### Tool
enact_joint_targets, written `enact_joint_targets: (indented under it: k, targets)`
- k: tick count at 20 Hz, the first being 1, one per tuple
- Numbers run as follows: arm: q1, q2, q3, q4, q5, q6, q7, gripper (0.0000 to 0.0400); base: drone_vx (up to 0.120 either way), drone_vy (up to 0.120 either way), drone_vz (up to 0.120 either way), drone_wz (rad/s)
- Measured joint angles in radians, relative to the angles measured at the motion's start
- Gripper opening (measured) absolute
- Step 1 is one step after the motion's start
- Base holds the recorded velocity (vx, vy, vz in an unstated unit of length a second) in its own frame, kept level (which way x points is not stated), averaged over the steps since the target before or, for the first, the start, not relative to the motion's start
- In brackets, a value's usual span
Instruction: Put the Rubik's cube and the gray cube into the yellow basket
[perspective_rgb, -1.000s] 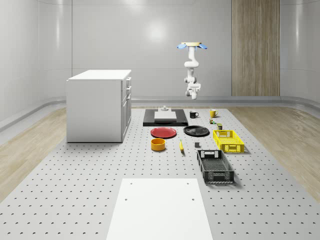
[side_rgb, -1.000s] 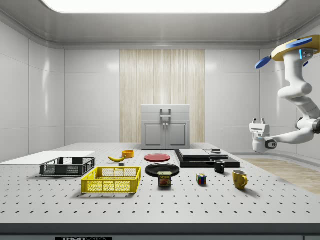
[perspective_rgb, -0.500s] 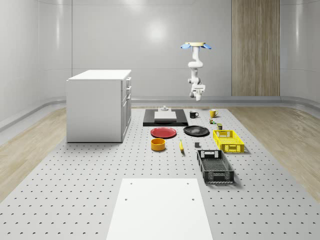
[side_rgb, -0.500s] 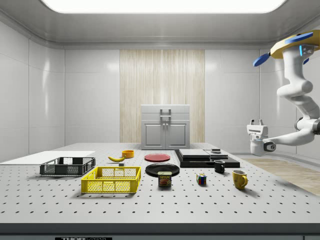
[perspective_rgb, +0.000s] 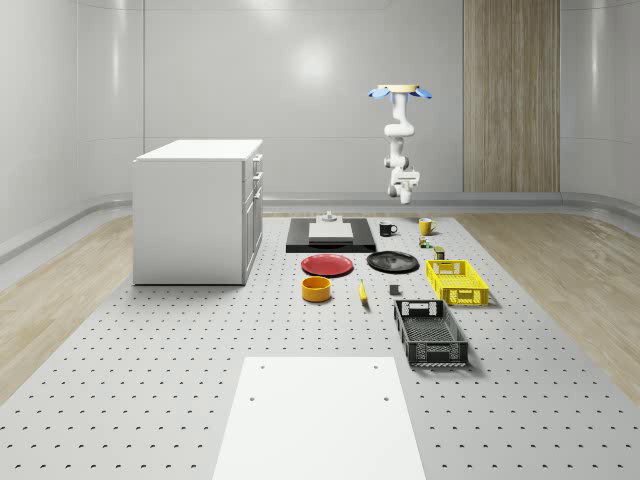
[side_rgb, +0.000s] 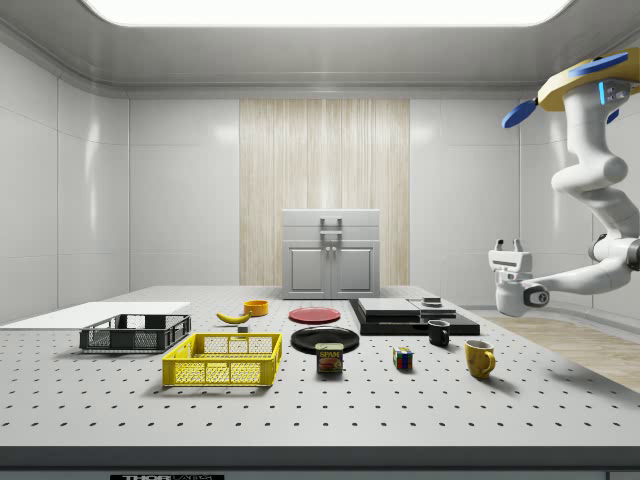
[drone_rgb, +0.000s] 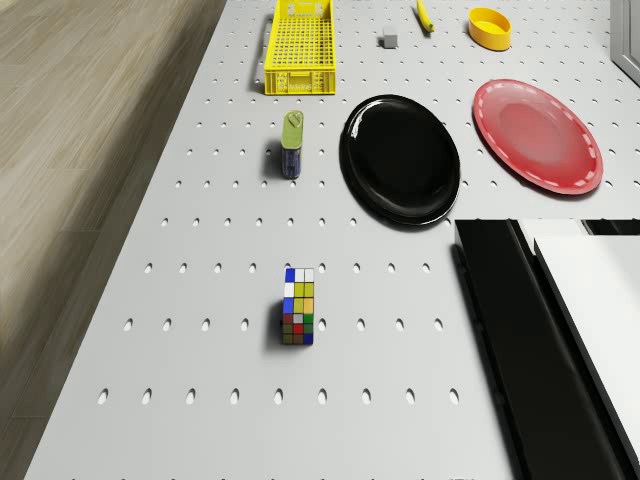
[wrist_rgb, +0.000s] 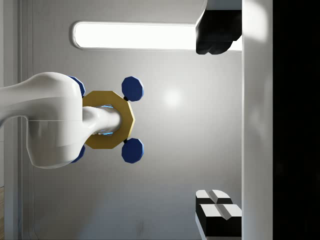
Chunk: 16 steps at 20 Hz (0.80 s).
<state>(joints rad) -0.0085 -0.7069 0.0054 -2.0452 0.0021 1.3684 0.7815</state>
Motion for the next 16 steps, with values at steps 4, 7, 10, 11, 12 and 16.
enact_joint_targets:
  k: [4,7,10,11,12,16]
  targets:
    - [-0.001,-0.002,0.001,-0.002,-0.001,0.003,0.0,0.04,0.12,0.12,0.0,0.0]
    - [-0.001,-0.004,0.002,-0.003,-0.002,0.005,0.0,0.04,0.12,0.093,0.0,0.0]
    - [-0.002,-0.005,0.004,-0.005,-0.005,0.007,0.0,0.04,0.12,0.0,0.0,0.0]
    - [-0.002,-0.006,0.005,-0.005,-0.006,0.008,0.0,0.04,0.12,0.0,0.0,0.0]
    - [-0.002,-0.006,0.006,-0.006,-0.007,0.009,0.001,0.04,0.12,0.0,0.0,0.0]
    - [-0.004,-0.008,0.012,-0.008,-0.015,0.012,0.002,0.04,0.12,0.05,0.0,0.0]
